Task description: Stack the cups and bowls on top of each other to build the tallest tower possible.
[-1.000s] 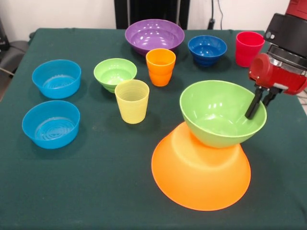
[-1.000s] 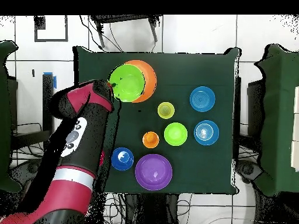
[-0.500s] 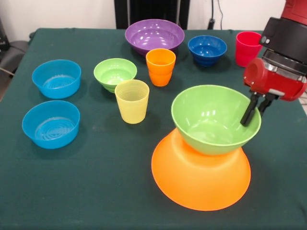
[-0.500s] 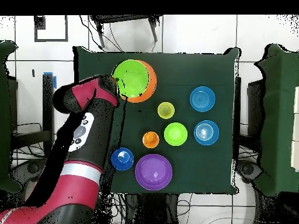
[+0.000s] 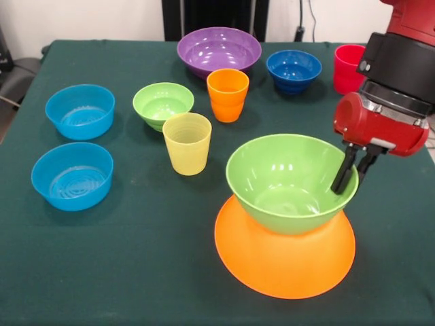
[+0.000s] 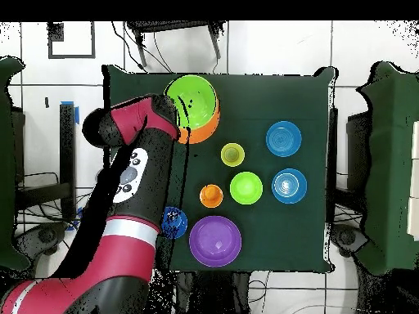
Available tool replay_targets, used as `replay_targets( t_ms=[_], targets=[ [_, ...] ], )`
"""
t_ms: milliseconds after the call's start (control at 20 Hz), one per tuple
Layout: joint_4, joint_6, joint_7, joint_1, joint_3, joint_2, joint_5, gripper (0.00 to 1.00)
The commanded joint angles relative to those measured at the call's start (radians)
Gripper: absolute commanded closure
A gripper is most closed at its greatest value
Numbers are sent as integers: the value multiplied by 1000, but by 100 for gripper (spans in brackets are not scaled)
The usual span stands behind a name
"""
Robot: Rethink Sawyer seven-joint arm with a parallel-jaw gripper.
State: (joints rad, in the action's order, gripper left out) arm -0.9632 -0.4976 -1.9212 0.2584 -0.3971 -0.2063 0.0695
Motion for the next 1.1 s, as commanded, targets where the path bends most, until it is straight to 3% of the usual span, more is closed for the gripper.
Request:
replay_targets(
  t_ms=[50,1100],
  targets=[
    [31,-86,61,-15,149,18,27,100],
    [-27,-85,54,-20,155,-1,37,100]
  ],
)
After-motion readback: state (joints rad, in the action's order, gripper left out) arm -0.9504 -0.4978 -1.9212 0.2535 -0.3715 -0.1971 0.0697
